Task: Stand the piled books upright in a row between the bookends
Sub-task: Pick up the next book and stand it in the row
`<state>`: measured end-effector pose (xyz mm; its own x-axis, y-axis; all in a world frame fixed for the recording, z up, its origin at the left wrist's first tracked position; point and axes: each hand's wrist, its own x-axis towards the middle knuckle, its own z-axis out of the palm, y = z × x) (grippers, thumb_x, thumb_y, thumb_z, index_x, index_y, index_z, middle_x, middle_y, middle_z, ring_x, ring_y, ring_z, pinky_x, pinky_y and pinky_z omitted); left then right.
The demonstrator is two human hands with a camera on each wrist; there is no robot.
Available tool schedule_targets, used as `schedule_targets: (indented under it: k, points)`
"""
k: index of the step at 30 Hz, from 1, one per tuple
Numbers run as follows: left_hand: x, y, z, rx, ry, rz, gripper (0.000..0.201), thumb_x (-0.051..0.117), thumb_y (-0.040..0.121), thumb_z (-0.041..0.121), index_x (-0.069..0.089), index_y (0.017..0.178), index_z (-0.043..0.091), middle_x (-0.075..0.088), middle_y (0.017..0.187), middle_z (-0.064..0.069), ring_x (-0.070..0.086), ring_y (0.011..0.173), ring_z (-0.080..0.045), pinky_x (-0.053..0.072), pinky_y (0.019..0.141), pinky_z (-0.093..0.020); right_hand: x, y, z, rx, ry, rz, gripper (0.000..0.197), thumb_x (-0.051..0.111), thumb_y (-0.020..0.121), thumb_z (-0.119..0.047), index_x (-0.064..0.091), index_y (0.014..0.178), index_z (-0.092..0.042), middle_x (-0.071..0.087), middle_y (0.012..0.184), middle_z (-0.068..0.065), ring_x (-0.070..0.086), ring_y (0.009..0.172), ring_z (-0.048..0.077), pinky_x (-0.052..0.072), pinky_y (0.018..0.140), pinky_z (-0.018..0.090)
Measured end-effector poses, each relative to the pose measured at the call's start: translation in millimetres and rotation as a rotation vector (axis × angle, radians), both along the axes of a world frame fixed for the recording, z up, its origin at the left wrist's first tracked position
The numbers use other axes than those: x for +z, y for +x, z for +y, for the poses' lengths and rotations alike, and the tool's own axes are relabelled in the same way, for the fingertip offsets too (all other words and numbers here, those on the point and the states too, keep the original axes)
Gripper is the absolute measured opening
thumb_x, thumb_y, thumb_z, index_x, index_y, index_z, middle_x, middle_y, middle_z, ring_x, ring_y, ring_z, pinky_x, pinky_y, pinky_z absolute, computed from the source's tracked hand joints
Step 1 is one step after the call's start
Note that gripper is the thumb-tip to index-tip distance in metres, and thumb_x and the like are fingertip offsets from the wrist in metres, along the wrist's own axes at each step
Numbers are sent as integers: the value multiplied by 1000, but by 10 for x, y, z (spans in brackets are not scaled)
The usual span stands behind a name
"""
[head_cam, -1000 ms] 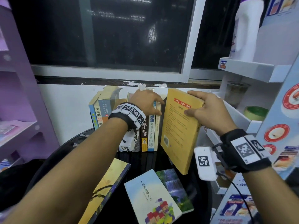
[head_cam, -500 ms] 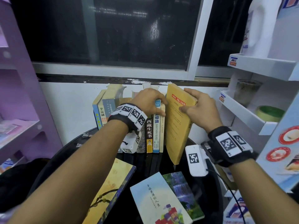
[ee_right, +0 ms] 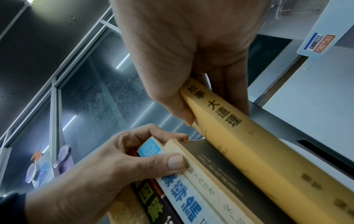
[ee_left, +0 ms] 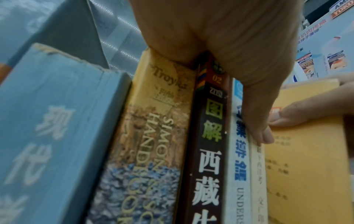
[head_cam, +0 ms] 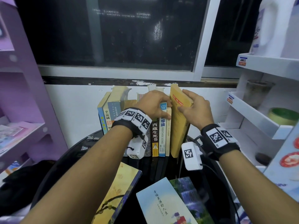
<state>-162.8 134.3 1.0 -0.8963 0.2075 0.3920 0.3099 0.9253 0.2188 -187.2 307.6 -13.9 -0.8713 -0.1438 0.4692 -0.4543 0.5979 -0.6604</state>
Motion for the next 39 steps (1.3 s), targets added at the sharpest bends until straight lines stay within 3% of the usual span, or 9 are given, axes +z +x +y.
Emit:
schedule_targets:
  k: [3, 9, 13, 17, 21, 26, 30, 34, 39]
  points:
    - [-1, 9, -16, -23, 59, 16, 38, 85, 66, 38, 71, 98, 23, 58, 126, 4, 48, 119, -14, 37, 102, -31, -18, -60, -38, 13, -12, -2, 61, 71, 85, -22, 48, 141, -28, 62, 128, 6, 59, 109, 26, 53, 92, 44]
    - [-3, 3, -14, -12, 50, 24, 40, 85, 65, 39, 71, 100, 24, 61, 113, 4, 51, 109, -14, 42, 97, -35, -93, -172, -116, 31, -6, -5, 60, 72, 84, -26, 50, 139, -29, 62, 128, 5, 57, 114, 27, 51, 96, 45]
    - [-10, -5, -13, 0, 43, 21, 42, 84, 65, 42, 69, 101, 26, 62, 112, 4, 51, 108, -15, 44, 96, -39, -71, -216, -147, 54, 35, -24, 61, 71, 84, -24, 48, 141, -30, 63, 125, 5, 60, 105, 23, 53, 93, 42]
    - [-17, -10, -11, 38, 65, 16, 52, 84, 65, 42, 65, 111, 28, 59, 117, 4, 49, 111, -14, 44, 97, -37, -11, -264, -174, 102, 114, -109, 69, 70, 82, -24, 41, 144, -35, 65, 120, 6, 65, 90, 20, 59, 79, 39]
    - [-19, -9, -5, 92, 158, 1, 85, 87, 62, 37, 46, 135, 26, 33, 149, 2, 35, 135, -18, 39, 103, -30, 44, -278, -94, 219, 134, -218, 78, 72, 81, -17, 33, 146, -37, 65, 106, 4, 67, 81, 13, 58, 56, 27]
    - [24, -7, 16, 191, 96, -88, 100, 87, 60, 43, 36, 145, 24, 20, 159, -1, 11, 148, -23, 24, 117, -48, 9, -300, 23, 391, 194, -377, 114, 78, 72, 2, 11, 145, -52, 60, 120, 10, 70, 95, 25, 62, 65, 41]
    - [59, 8, 28, 181, 40, -91, 85, 83, 66, 44, 47, 139, 20, 38, 150, -4, 28, 139, -22, 30, 111, -42, -78, -283, 29, 400, 194, -370, 124, 78, 70, 9, 3, 143, -57, 56, 129, 13, 71, 92, 24, 62, 64, 40]
    - [56, 4, 14, 163, 50, -82, 82, 83, 66, 44, 50, 137, 19, 42, 146, -4, 33, 136, -22, 33, 109, -40, -109, -276, -12, 409, 161, -362, 125, 77, 69, 12, 2, 143, -55, 47, 138, 9, 62, 114, 32, 62, 63, 40]
    - [43, -9, 17, 164, 33, -80, 86, 83, 65, 45, 47, 139, 20, 39, 149, -3, 32, 137, -22, 32, 110, -40, -212, -315, -47, 425, 190, -472, 119, 73, 71, 15, 3, 144, -47, 65, 110, 9, 70, 93, 27, 61, 70, 48]
